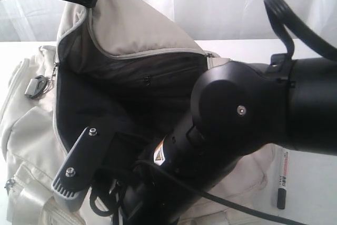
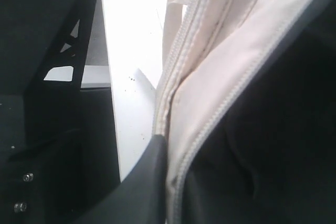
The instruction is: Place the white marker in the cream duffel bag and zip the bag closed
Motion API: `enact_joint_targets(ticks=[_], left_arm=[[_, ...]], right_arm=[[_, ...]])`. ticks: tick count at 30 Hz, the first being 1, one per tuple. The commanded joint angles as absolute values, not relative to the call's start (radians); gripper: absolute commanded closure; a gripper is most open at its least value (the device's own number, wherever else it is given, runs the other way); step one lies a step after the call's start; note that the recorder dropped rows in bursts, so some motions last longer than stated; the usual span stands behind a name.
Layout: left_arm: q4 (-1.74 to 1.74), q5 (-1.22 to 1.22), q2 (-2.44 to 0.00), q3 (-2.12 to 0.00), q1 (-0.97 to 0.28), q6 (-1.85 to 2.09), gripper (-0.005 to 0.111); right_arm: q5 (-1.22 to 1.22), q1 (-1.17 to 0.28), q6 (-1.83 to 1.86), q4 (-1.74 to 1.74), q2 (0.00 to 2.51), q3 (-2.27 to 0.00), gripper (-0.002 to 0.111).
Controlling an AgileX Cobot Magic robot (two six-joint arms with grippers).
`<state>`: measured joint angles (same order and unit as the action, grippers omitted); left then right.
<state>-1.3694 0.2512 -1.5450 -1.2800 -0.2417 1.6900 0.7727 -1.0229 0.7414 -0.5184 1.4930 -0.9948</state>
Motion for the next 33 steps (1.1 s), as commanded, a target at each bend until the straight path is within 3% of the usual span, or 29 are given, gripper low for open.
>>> enact_joint_targets(ticks=[1,19,28,33], left_arm=[[-1.376,0.277,-1.594,-1.311,-0.23,1.681,0.107],[-1.379,0.243,-1.685,-1.34,-0.199,1.676,0.107],[-1.383,0.197,-1.682,-1.34,-0.199,1.676,0.107],[-1.397,0.188,-1.682,-1.34,-0.199,1.676,0.107]], right_arm=[[0.82,-1.027,0.738,-0.522,1.486,-0.987,0.1],[0.82,-1.027,0.754,-0.504,1.474,-0.987,0.099],[0.639,-1.027,0.634,-0.449,1.359,-0.987,0.063],[0.543,-1.022,0.39,-0.235,1.284,-0.987,0.06]])
